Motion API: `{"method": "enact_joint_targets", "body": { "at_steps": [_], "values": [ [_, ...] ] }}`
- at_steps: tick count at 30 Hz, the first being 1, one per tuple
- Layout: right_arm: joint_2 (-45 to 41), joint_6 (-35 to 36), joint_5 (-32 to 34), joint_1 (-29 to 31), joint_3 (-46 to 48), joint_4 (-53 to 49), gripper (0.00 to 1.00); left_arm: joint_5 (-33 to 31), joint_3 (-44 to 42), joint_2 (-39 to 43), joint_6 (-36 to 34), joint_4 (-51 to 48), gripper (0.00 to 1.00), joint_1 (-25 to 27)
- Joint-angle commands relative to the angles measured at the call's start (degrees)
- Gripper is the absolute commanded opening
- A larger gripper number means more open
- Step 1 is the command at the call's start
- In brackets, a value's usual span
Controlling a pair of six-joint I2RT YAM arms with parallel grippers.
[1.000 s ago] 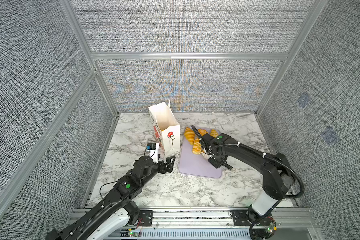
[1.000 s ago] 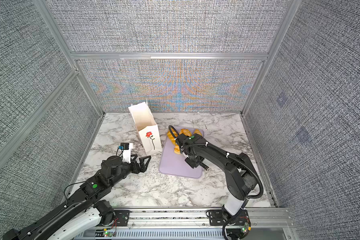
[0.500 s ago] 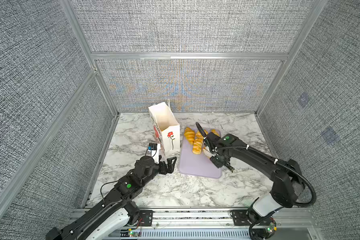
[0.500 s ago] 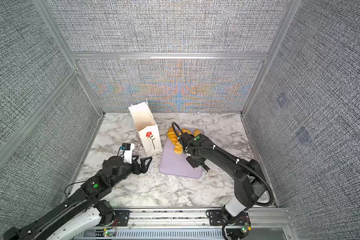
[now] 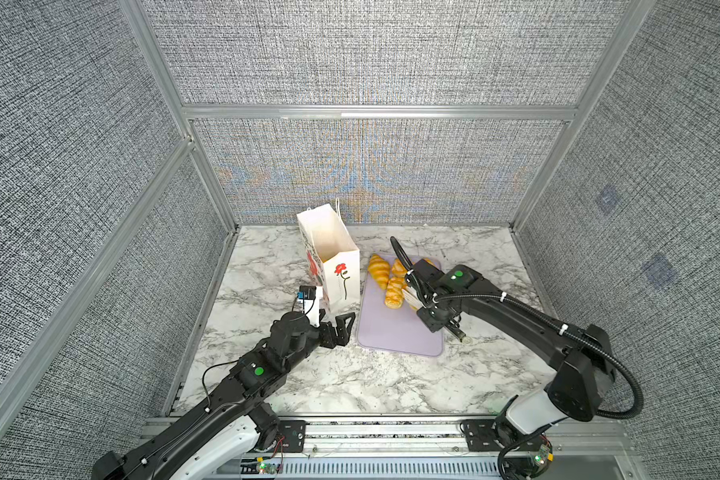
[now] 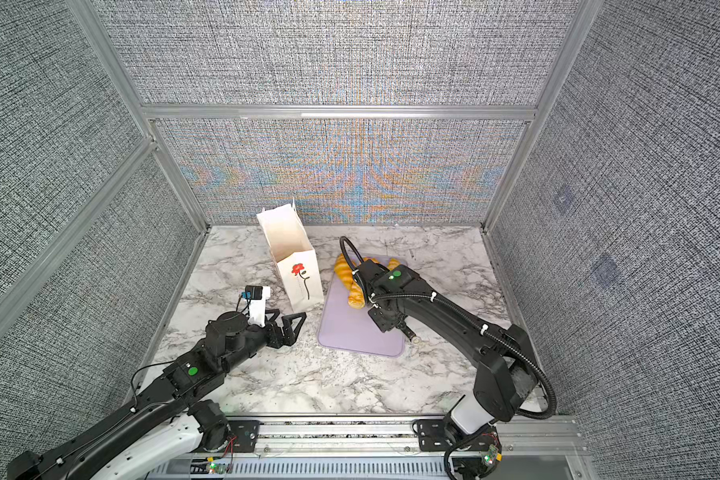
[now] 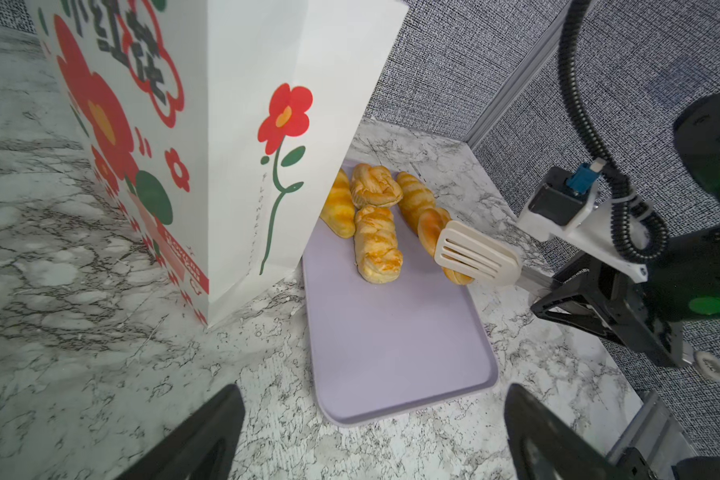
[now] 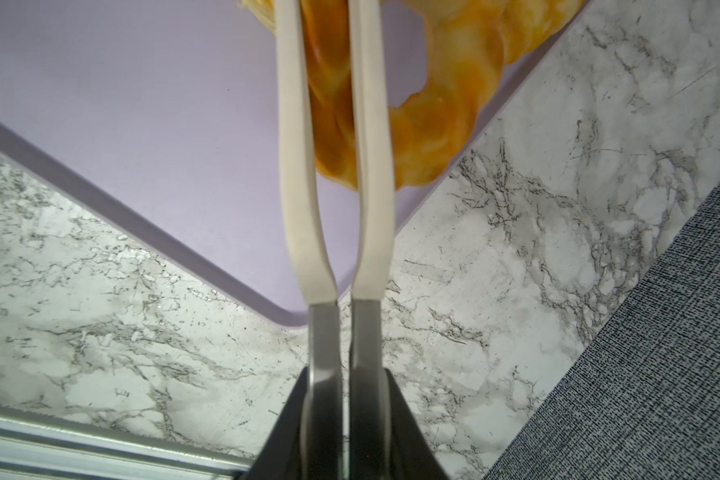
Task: Place the fake bread into the paper bag
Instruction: 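Squeeze the tongs shut on the ring donut with the right gripper, then lift the ring donut and carry it over the paper bag opening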
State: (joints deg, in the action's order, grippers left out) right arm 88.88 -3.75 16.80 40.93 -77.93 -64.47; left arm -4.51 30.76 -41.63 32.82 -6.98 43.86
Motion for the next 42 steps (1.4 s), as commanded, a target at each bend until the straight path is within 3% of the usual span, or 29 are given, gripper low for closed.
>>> {"method": "enact_joint_targets", "body": {
  "at_steps": [1,42],
  "values": [
    [-0.55,-1.13,-0.09,0.13,-1.27,-0.40,0.25,-1.33,0.65,0.28,-0.98,0.84,0.99,0.04],
    [3.05,-1.32,-1.08,6.19,-26.28,-3.02,0.27,-7.68,11.04,-1.18,-8.04,-8.56,0.99,-0.04]
  ]
}}
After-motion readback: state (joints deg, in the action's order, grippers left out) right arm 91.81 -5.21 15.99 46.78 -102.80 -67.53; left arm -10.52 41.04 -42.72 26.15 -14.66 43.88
